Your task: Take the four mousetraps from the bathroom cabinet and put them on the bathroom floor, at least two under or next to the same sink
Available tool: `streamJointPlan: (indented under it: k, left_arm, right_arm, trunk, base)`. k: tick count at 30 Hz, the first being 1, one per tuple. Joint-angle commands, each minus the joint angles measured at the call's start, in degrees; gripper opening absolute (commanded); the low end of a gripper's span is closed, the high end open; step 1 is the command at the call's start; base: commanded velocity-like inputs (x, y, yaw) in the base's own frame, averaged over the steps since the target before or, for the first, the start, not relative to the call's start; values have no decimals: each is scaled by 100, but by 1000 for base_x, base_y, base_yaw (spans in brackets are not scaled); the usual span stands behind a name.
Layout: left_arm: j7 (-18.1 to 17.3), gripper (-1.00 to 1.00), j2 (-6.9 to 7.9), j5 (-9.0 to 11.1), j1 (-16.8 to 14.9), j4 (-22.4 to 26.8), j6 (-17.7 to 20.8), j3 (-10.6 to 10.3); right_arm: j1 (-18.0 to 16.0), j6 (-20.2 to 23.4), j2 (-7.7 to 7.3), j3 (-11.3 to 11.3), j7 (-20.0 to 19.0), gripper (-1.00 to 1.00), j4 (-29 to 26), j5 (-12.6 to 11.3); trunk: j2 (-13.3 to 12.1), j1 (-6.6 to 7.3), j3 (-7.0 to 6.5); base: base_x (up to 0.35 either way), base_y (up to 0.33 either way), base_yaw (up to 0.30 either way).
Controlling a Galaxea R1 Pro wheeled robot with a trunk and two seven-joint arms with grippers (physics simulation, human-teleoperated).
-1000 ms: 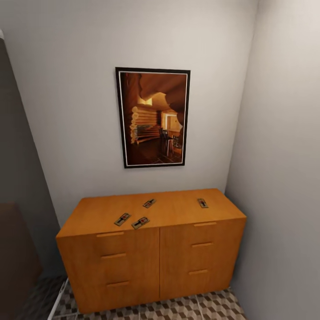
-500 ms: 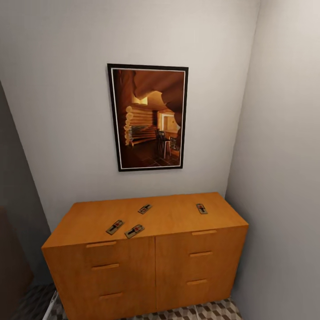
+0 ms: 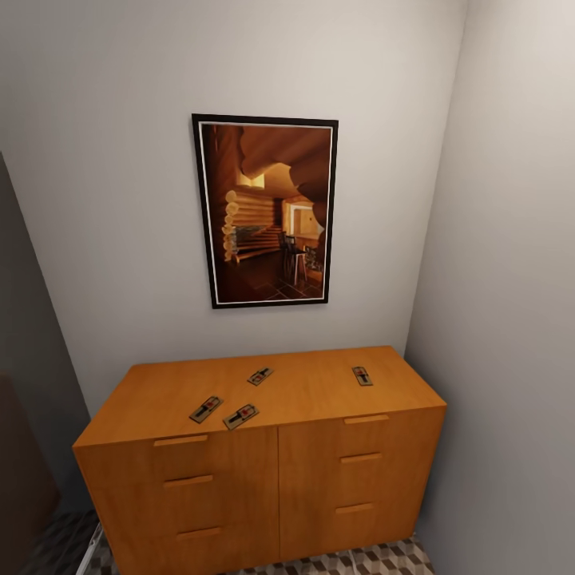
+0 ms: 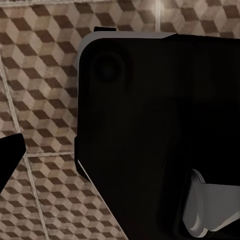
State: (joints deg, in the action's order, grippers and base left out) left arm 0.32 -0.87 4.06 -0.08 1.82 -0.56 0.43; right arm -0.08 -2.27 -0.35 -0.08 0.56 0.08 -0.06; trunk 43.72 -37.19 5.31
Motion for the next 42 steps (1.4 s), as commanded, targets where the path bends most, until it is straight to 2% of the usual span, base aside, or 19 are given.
streamJointPlan:
  k: [1, 42]
  left_arm:
    - [3, 100, -1, 42, -1, 3, -6, 0]
    - [6, 100, 8, 31, -1, 3, -6, -9]
  right_arm:
    - [-1, -20, 0, -1, 6, 100, 1, -1]
    - [-1, -10, 3, 12, 10, 100, 1, 18]
  trunk:
    - [6, -1, 7]
    - [6, -1, 7]
  base:
    - [3, -1, 0]
    - [0, 0, 0]
